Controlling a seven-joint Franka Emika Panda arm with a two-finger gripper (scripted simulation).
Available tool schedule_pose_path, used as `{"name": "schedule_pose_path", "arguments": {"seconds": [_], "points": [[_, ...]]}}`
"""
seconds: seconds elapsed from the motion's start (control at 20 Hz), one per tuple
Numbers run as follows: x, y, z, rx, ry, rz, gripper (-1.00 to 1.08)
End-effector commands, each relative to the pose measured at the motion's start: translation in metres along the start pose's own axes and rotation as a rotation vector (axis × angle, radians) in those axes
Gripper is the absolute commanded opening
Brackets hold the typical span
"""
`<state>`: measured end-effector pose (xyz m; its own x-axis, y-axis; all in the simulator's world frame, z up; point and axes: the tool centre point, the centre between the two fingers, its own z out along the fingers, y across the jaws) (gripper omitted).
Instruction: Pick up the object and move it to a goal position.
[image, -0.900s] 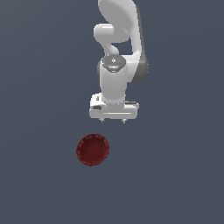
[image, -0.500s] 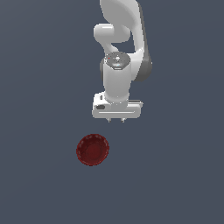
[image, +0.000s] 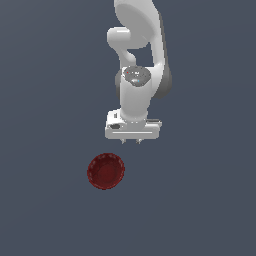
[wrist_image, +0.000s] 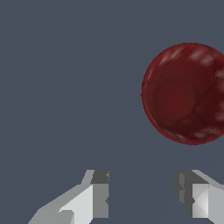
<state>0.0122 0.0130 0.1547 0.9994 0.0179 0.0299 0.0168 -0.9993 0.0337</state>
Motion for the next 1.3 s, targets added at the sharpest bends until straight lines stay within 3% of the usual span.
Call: {"name": "schedule_pose_path", "arguments": {"seconds": [0.0,0.75,1.0,1.25], "points": [[0.005,0.004,0.01,-0.031,0.01,-0.01,0.28],[0.053,0.03,0.09,-0.346,0.137,-0.205,0.28],[0.061,0.03,0.1,-0.402,0.165,-0.259,0.28],[0.064,0.03,0.103,-0.42,0.174,-0.278,0.28]]}}
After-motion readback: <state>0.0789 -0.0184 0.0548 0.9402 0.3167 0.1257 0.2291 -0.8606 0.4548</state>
